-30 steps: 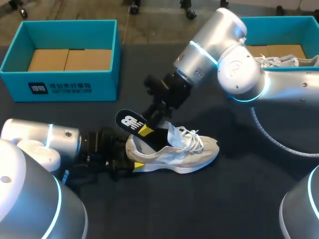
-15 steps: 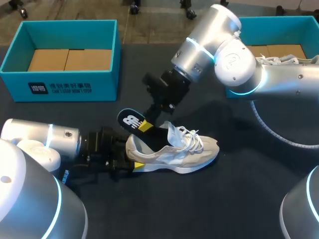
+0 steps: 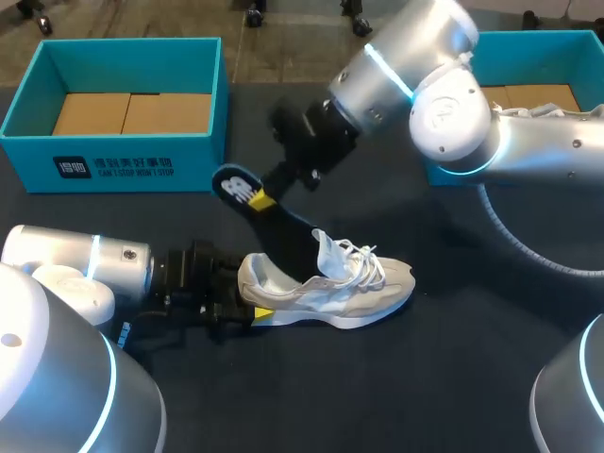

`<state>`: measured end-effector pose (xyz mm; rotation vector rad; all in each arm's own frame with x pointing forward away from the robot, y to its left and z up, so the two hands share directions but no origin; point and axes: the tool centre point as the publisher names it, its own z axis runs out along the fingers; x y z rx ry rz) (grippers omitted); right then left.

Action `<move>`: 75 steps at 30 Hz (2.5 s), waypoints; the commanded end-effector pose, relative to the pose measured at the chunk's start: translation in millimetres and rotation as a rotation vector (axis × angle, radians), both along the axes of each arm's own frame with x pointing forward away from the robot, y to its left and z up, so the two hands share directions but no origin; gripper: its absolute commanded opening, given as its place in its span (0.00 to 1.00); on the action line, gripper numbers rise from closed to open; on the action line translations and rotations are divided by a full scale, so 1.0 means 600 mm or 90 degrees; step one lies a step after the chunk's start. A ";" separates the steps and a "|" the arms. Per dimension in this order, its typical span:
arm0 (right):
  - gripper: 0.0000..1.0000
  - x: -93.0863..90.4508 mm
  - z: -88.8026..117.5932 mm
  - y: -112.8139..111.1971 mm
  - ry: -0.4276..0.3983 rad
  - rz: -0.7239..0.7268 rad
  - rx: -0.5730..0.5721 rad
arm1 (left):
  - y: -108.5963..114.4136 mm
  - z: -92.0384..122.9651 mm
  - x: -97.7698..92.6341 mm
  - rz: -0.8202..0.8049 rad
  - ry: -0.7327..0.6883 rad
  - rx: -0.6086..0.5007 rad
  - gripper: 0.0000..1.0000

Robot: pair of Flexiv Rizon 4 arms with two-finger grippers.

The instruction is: Take the shoe out of the shoebox, open the shoe tongue, remove and reinsert the insole, then place the shoe into the shoebox

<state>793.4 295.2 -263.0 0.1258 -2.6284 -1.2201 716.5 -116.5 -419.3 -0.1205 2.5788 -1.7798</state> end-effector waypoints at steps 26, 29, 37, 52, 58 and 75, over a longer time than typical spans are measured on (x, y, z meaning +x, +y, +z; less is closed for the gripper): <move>0.00 0.091 0.212 0.003 -0.193 -0.137 0.019 | -0.002 -0.001 0.000 0.000 0.000 0.000 0.00; 0.00 0.091 0.212 0.003 -0.193 -0.137 0.019 | -0.002 -0.001 0.000 0.000 0.000 0.000 0.00; 0.00 0.091 0.212 0.003 -0.193 -0.137 0.019 | -0.002 -0.001 0.000 0.000 0.000 0.000 0.00; 0.00 0.091 0.212 0.003 -0.193 -0.137 0.019 | -0.002 -0.001 0.000 0.000 0.000 0.000 0.00; 0.00 0.089 0.246 -0.008 -0.111 -0.145 0.108 | -0.002 -0.001 0.000 0.000 0.000 0.000 0.00; 0.00 0.058 0.385 -0.031 0.035 -0.194 0.389 | -0.002 -0.001 0.000 0.000 0.000 0.000 0.00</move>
